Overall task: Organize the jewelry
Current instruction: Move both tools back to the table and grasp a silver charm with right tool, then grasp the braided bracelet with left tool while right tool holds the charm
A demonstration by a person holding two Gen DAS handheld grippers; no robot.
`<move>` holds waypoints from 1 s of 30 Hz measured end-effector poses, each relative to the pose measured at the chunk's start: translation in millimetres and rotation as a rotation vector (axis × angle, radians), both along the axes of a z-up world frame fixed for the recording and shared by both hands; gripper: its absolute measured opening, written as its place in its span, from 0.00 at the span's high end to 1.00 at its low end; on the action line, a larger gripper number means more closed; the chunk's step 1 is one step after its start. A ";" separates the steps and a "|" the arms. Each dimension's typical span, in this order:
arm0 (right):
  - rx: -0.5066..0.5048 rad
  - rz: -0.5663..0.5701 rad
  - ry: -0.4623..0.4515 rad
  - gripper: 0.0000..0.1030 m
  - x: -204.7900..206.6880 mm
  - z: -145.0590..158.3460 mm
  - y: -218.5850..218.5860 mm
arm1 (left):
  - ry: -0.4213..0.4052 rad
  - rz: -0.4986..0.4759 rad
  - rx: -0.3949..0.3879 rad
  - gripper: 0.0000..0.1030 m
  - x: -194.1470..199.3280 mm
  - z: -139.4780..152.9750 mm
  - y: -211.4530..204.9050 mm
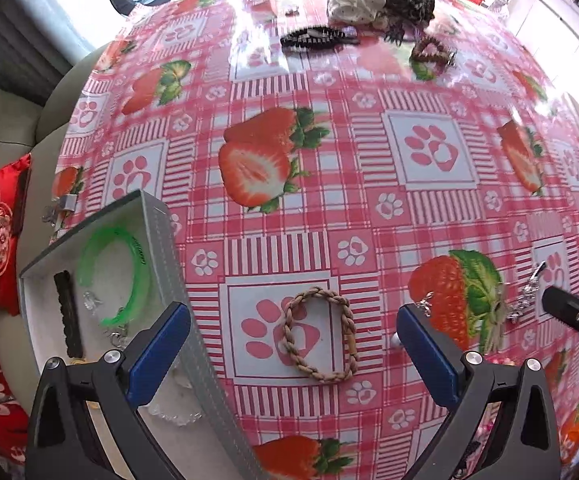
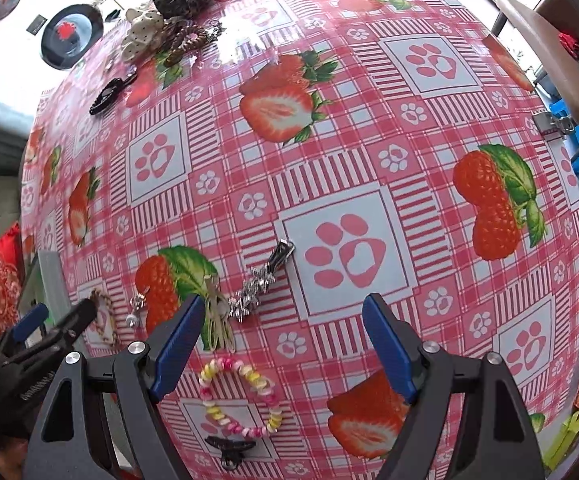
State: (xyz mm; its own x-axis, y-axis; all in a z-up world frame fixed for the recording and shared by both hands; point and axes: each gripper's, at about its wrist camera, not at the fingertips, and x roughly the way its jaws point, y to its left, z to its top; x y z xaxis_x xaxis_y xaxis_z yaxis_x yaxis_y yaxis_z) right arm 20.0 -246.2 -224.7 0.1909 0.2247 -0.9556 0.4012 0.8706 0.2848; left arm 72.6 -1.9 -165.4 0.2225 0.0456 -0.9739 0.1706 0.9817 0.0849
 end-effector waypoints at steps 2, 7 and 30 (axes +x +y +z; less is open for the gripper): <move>-0.005 -0.012 0.001 0.20 3.5 -2.5 0.2 | 0.004 0.002 0.003 0.00 1.0 -5.9 -1.3; -0.018 -0.044 0.010 0.36 12.9 -10.8 2.4 | 0.022 0.015 0.002 0.00 4.6 -17.7 -2.4; -0.236 0.173 -0.014 0.78 30.9 -19.7 49.0 | 0.046 0.008 -0.065 0.31 0.7 -31.6 -9.7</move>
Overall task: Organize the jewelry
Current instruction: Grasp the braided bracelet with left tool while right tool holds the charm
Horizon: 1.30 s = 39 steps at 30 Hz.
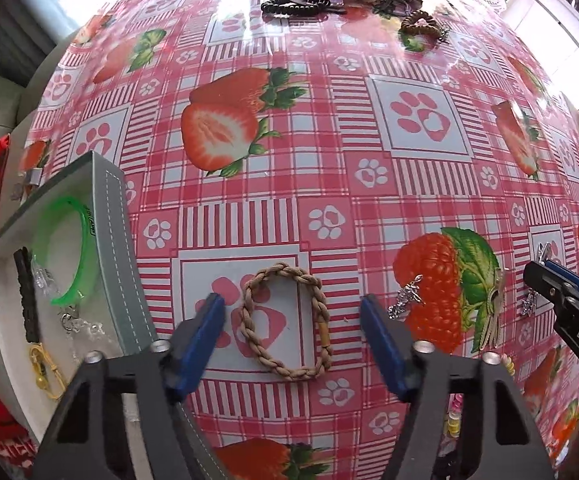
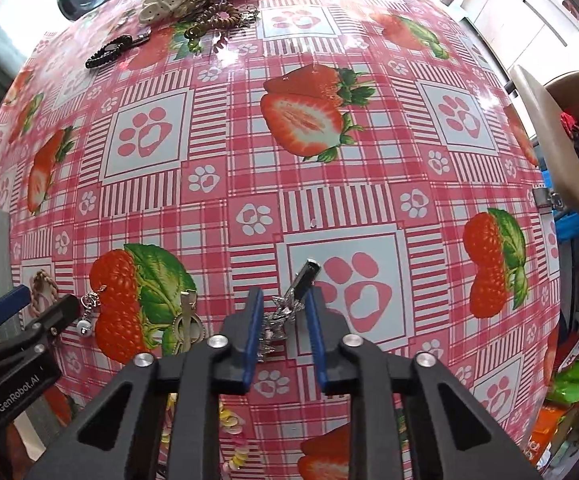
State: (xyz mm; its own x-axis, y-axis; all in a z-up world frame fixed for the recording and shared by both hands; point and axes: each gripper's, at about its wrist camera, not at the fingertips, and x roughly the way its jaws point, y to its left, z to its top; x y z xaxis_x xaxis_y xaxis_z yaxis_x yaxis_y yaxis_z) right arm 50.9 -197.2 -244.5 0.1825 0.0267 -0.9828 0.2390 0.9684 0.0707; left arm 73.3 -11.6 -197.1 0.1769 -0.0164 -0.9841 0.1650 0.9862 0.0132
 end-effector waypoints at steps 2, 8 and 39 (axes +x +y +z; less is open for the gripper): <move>0.006 0.004 -0.004 0.78 -4.4 1.7 -5.3 | -0.002 0.001 0.001 0.39 -0.7 -1.4 -1.0; 0.063 -0.003 -0.023 0.78 -10.3 3.7 -18.4 | -0.004 -0.009 -0.015 0.82 -3.8 4.3 0.2; 0.222 0.016 -0.100 0.78 -28.8 60.7 -31.1 | -0.103 0.089 -0.153 0.82 -39.4 92.1 58.7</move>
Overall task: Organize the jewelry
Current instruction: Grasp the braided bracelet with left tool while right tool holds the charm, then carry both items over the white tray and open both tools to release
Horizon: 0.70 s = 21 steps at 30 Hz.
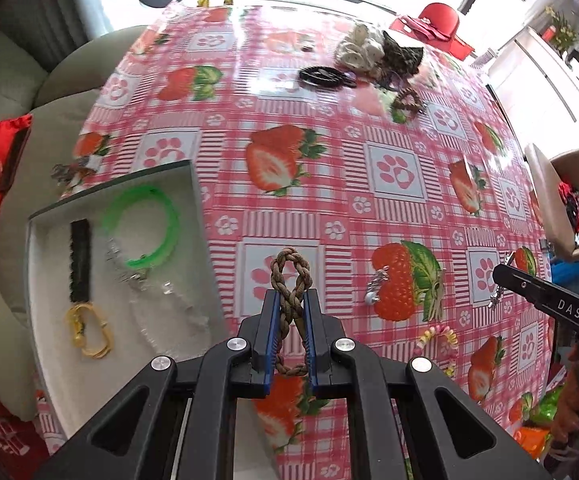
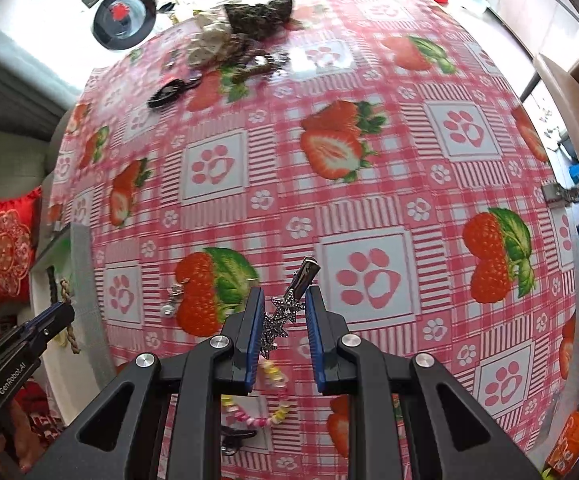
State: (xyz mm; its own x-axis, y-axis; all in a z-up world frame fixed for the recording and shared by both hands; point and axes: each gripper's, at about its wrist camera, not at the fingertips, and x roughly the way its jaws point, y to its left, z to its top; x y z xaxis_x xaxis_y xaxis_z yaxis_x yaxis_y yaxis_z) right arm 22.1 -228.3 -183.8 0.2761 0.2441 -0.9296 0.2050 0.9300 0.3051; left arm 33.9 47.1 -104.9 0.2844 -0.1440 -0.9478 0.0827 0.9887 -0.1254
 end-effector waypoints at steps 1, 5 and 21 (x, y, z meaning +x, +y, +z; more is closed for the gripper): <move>0.001 0.009 -0.004 0.78 1.0 1.9 3.9 | -0.002 0.010 -0.001 0.82 -2.2 1.1 5.2; 0.014 0.062 -0.023 0.78 6.7 11.5 29.6 | -0.004 0.043 0.012 0.82 -12.5 2.6 27.4; 0.130 0.374 -0.067 0.78 16.8 32.5 182.1 | 0.059 0.246 0.069 0.82 -63.4 -22.1 128.5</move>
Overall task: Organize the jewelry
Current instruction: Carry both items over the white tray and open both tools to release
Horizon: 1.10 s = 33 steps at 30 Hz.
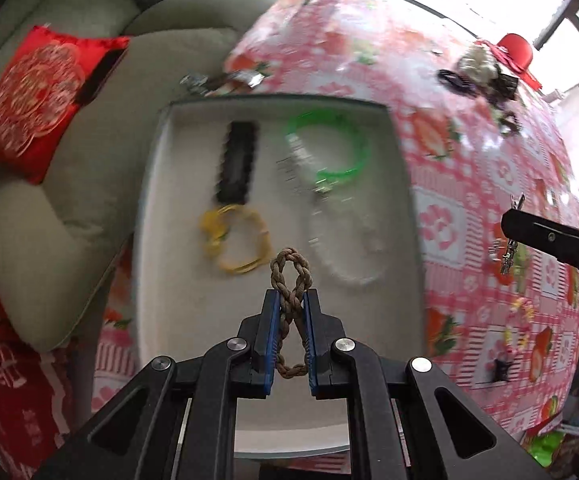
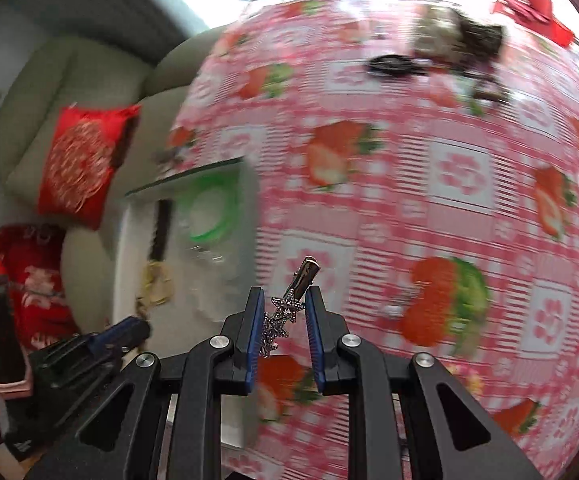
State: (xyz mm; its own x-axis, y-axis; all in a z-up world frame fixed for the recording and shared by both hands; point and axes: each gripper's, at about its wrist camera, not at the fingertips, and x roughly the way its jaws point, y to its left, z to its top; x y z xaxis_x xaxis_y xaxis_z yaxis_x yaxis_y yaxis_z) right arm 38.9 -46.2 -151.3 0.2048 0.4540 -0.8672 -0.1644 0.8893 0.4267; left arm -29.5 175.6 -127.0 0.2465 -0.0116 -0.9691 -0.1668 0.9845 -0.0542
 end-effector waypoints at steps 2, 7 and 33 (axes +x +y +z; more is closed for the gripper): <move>0.008 0.050 -0.001 0.78 -0.6 -1.2 21.0 | 0.013 0.029 -0.001 0.82 -4.3 -7.3 10.5; 0.020 0.146 0.020 0.78 -5.2 -9.7 64.1 | 0.041 0.061 0.006 0.82 -11.9 -23.9 22.5; 0.001 0.299 0.064 0.78 40.3 -58.0 162.0 | 0.025 0.095 0.062 0.82 -0.5 -52.6 34.2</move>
State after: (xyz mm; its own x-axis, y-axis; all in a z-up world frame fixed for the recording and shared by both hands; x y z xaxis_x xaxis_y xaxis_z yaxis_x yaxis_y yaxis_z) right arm 79.3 115.8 -209.3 0.0072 0.4865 -0.8736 -0.3912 0.8054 0.4453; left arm -30.0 209.8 -179.7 0.2197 0.0703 -0.9730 -0.2597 0.9656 0.0111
